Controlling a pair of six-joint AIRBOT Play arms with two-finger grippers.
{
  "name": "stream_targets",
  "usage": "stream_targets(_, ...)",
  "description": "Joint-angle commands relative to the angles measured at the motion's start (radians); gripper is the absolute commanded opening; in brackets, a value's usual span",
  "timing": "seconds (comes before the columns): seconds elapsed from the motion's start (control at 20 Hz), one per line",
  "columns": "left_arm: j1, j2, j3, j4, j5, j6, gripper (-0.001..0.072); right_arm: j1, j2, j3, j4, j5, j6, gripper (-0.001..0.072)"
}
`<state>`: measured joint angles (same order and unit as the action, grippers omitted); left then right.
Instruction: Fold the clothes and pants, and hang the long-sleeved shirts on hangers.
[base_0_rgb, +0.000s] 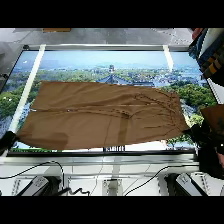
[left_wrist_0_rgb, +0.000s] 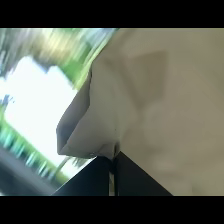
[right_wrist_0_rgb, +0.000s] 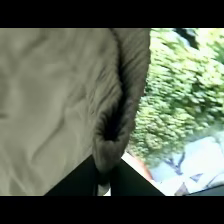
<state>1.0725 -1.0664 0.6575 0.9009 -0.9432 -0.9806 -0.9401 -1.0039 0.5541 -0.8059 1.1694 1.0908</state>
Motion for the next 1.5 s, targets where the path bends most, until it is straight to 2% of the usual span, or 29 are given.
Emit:
stream_targets(0.0, -0.063, 0.041, 0.085, -0.149, 0.007, 0.039, 0.0010, 0.000, 0.155, 0.024, 0.008, 0.015, 0.105, 0.0030)
stream_targets(0.1, -0.166, 0.041, 0.155, -0.154, 0.050, 0.038, 0.0008, 0.001, 0.209, 0.051, 0.028, 0.015, 0.158, 0.0030)
stream_targets(0.2, -0.297, 0.037, 0.228, -0.143, 0.167, -0.012, 0.0007, 0.044, 0.225, 0.096, 0.034, -0.037, 0.180, 0.0030)
stream_targets(0.3, -0.423, 0.010, 0.274, -0.087, 0.341, -0.093, 0.0005, 0.148, 0.209, 0.135, 0.034, -0.184, 0.253, 0.0030)
stream_targets(0.35, -0.473, -0.023, 0.299, -0.045, 0.380, -0.138, 0.0005, 0.222, 0.193, 0.150, 0.034, -0.278, 0.293, 0.0030)
stream_targets(0.5, -0.589, -0.196, 0.415, 0.053, 0.393, -0.302, 0.0005, 0.451, 0.090, 0.208, -0.030, -0.570, 0.411, 0.0029)
stream_targets(0.6, -0.635, -0.322, 0.523, 0.067, 0.393, -0.346, 0.0005, 0.547, -0.036, 0.271, -0.053, -0.715, 0.527, 0.0030)
stream_targets(0.7, -0.651, -0.433, 0.639, 0.068, 0.394, -0.401, 0.0005, 0.587, -0.173, 0.353, -0.050, -0.780, 0.627, 0.0030)
stream_targets(0.85, -0.660, -0.572, 0.782, 0.068, 0.396, -0.507, 0.0005, 0.612, -0.362, 0.486, -0.024, -0.799, 0.728, 0.0031)
stream_targets(0.95, -0.676, -0.642, 0.845, 0.064, 0.409, -0.527, 0.0007, 0.619, -0.462, 0.554, -0.010, -0.840, 0.798, 0.0031)
stream_targets(1.1, -0.718, -0.701, 0.867, 0.064, 0.500, -0.527, 0.0009, 0.634, -0.568, 0.618, 0.002, -0.892, 0.837, 0.0031)
stream_targets(1.25, -0.752, -0.739, 0.868, 0.064, 0.595, -0.527, 0.0009, 0.661, -0.620, 0.626, 0.019, -0.982, 0.838, 0.0032)
stream_targets(1.45, -0.767, -0.764, 0.868, 0.056, 0.642, -0.527, 0.0010, 0.679, -0.642, 0.626, 0.023, -1.055, 0.838, 0.0032)
